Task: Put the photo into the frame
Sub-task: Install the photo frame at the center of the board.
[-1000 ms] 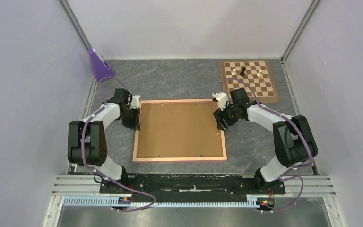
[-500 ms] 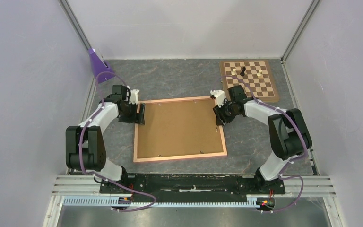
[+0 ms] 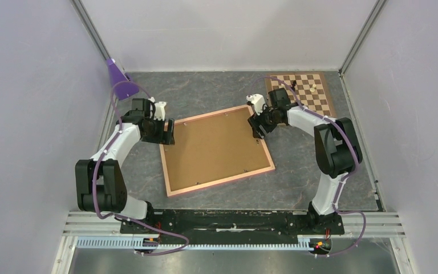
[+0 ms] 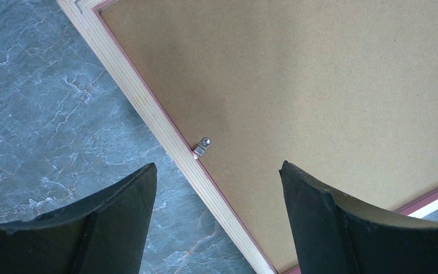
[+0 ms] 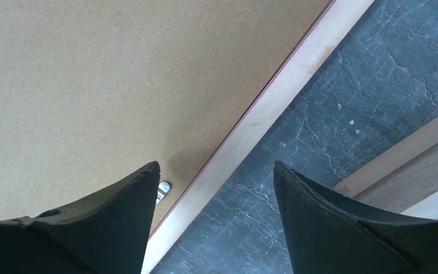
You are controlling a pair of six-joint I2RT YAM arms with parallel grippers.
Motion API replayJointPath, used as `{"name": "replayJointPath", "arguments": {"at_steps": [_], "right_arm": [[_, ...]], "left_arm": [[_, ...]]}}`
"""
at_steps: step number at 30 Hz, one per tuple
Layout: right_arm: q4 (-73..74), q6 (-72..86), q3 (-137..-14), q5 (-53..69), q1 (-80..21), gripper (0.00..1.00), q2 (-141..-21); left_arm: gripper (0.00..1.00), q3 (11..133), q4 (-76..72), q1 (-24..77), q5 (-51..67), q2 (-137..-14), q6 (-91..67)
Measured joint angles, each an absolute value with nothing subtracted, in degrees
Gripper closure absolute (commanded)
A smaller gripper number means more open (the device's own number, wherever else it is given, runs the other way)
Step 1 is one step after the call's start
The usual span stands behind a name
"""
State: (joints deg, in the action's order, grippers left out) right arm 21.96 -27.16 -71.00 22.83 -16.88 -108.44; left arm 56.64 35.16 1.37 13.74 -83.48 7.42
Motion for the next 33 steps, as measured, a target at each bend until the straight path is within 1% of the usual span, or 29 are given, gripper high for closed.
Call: {"name": "replayJointPath", "arguments": {"at_steps": [8, 11, 15, 20, 26, 33], "right_arm": [[20.6, -23.5, -68.4, 22.8, -16.9, 0.26, -105.9], [20.1, -22.2, -67.0, 22.8, -16.9, 0.26, -105.8], [19.8, -21.0, -65.4, 22.8, -16.9, 0.27, -105.8], [18.4, -20.4, -64.0, 22.8, -16.9, 0.29, -105.4], [16.9, -19.8, -62.8, 22.8, -16.9, 0.31, -104.9], [15.5, -18.4, -62.4, 22.6, -16.9, 0.34, -104.9]], "left_arm": [[0.14, 56.7, 35.2, 1.4, 13.2, -84.2, 8.3], [0.14, 57.2, 35.5, 1.4, 11.9, -86.4, 8.5], [0.14, 59.4, 35.6, 1.4, 9.6, -92.5, 8.5], [0.17, 61.7, 35.6, 1.4, 7.9, -97.3, 8.4], [0.25, 63.9, 35.0, 1.4, 7.3, -98.7, 7.9], [0.27, 64.1, 34.5, 1.2, 7.3, -99.7, 6.9]]}}
